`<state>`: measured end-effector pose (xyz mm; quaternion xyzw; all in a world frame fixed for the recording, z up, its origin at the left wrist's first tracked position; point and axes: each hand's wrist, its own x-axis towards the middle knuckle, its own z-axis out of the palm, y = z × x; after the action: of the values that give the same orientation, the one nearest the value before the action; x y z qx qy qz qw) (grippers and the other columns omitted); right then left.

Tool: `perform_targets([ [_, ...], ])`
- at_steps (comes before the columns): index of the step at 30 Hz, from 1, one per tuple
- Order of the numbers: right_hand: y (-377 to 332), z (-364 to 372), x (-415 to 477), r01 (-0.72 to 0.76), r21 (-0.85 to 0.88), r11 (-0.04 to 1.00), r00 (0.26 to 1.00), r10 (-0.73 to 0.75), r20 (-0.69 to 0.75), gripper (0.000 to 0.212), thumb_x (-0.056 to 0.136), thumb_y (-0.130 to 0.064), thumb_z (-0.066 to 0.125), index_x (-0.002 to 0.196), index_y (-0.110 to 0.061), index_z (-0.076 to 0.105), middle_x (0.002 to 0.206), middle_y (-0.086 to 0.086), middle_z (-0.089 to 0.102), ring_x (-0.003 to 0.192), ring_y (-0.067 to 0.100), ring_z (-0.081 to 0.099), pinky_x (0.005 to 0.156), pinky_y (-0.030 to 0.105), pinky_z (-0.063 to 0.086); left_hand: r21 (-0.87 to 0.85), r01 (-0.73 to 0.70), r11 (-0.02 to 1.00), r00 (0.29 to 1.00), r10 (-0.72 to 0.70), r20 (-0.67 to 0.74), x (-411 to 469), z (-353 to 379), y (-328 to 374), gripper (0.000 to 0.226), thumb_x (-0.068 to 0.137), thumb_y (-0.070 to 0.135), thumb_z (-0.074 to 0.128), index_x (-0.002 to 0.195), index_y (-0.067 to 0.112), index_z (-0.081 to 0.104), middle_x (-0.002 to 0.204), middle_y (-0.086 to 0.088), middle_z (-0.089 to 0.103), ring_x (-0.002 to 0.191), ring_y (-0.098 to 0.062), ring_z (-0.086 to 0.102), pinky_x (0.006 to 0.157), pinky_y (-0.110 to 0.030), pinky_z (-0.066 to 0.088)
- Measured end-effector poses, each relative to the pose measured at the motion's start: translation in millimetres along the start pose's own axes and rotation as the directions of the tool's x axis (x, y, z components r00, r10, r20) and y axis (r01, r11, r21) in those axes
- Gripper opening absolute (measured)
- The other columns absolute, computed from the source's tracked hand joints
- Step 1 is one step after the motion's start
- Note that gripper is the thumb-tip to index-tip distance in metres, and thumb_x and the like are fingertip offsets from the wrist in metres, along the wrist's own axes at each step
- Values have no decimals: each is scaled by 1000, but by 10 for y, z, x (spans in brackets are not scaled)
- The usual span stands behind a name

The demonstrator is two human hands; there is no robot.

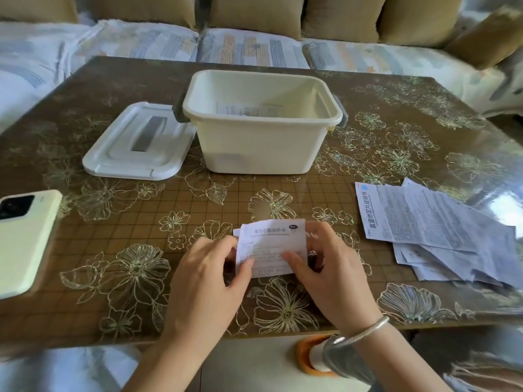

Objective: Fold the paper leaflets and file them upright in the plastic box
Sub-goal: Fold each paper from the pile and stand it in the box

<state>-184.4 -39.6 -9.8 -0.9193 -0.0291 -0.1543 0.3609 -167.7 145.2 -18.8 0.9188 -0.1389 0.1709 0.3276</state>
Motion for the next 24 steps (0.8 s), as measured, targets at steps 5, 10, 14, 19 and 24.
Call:
perform_targets([
  [5,28,105,18,24,-145,989,997,-33,-62,44,78,-34,70,116,-32,49,77,-23,53,82,5,50,61,26,48,81,-27,996,1000,27,11,-21,46,7,50,75,22,77,120,16,56,89,13,59,82,-11,53,68,-24,48],
  [10,61,94,14,-3,-208,978,998,-10,-60,61,74,-40,68,128,-28,45,105,-16,51,97,6,45,73,14,38,133,-27,991,1000,25,19,-36,38,19,76,73,28,76,141,13,45,148,-8,36,114,-20,53,92,-34,51],
  [14,15,47,58,59,-239,969,997,-70,-35,57,73,-30,71,127,-25,52,127,-8,47,116,13,40,94,21,34,229,-197,953,980,184,78,38,11,29,46,76,21,71,121,19,64,135,-2,51,121,-23,46,102,-40,35],
  [19,101,-80,94,327,-211,921,939,-292,180,24,86,-40,56,104,-29,67,113,-19,60,113,9,50,90,30,45,200,-318,927,941,283,186,71,34,-57,28,89,21,51,112,28,66,112,16,60,104,-12,55,95,-36,34],
  [24,203,-175,145,379,-195,905,899,-310,309,36,84,-52,59,111,-29,66,117,-21,61,115,5,52,90,32,48,98,-296,950,928,262,265,163,-57,-108,34,94,48,43,113,33,67,113,23,59,101,-5,55,93,-35,35],
])
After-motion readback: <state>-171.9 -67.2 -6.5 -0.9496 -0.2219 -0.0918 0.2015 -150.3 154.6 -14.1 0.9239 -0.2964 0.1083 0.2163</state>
